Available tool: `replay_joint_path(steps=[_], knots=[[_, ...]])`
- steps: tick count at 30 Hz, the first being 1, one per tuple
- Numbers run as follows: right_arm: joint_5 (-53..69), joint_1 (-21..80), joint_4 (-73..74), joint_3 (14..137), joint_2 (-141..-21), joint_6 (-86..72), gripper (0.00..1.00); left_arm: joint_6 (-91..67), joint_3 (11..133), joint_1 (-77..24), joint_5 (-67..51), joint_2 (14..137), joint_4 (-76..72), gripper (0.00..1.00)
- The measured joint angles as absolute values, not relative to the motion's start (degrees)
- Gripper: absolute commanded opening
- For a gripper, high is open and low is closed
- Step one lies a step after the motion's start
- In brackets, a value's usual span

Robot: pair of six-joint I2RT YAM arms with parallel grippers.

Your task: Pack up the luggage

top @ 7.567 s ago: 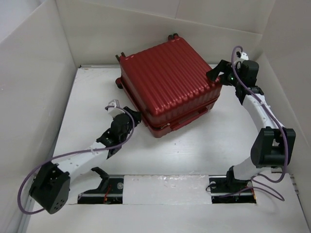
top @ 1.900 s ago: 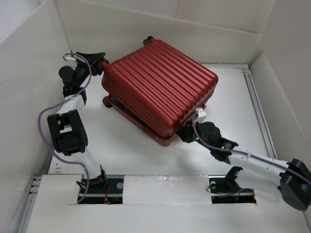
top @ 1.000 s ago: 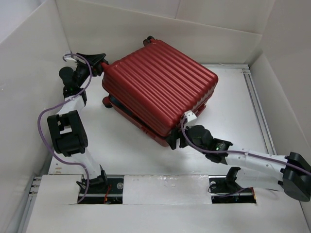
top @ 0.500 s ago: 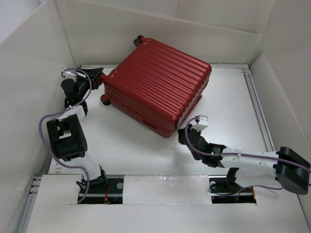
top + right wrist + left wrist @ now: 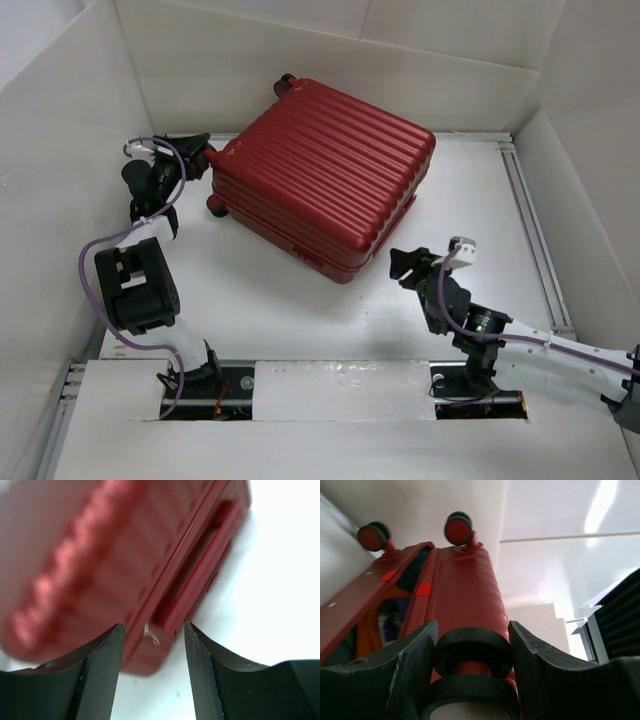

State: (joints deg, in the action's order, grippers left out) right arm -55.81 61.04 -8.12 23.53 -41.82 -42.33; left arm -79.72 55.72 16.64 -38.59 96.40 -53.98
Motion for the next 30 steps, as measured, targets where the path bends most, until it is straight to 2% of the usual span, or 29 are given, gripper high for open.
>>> replay_joint_path(steps=[8, 11, 14, 17, 20, 26, 29, 30], knots=[[-40.8, 60.9, -7.8, 22.7, -44.6, -32.5, 0.45, -82.3, 57.5, 16.5, -39.4, 94.8, -54.3, 0.00], [-37.2, 60.9, -7.6, 21.9, -43.9, -30.0, 0.33, -81.8, 59.6, 16.8, -40.2, 96.0, -52.0, 0.00], [-35.2, 60.9, -7.5, 21.8, -43.8, -28.3, 0.31, -79.9, 63.2, 16.8, -40.4, 97.5, -48.5, 0.00], [-34.0, 60.9, -7.1, 21.9, -43.8, -26.9, 0.33, -78.7, 64.6, 16.8, -40.7, 98.9, -47.9, 0.00], [-33.5, 60.8, -6.5, 22.5, -44.5, -25.4, 0.41, -78.3, 64.8, 17.4, -41.1, 101.7, -48.3, 0.00], [-30.0, 57.2, -7.5, 23.9, -48.3, -18.4, 0.43, -79.5, 64.6, 19.6, -41.7, 108.8, -50.2, 0.00], [-25.0, 51.7, -10.9, 23.9, -49.8, -14.2, 0.51, -80.2, 64.1, 19.6, -41.8, 109.4, -51.2, 0.00], [-22.2, 49.0, -12.2, 23.9, -50.3, -12.9, 0.57, -80.5, 64.1, 19.6, -41.9, 109.4, -51.7, 0.00]])
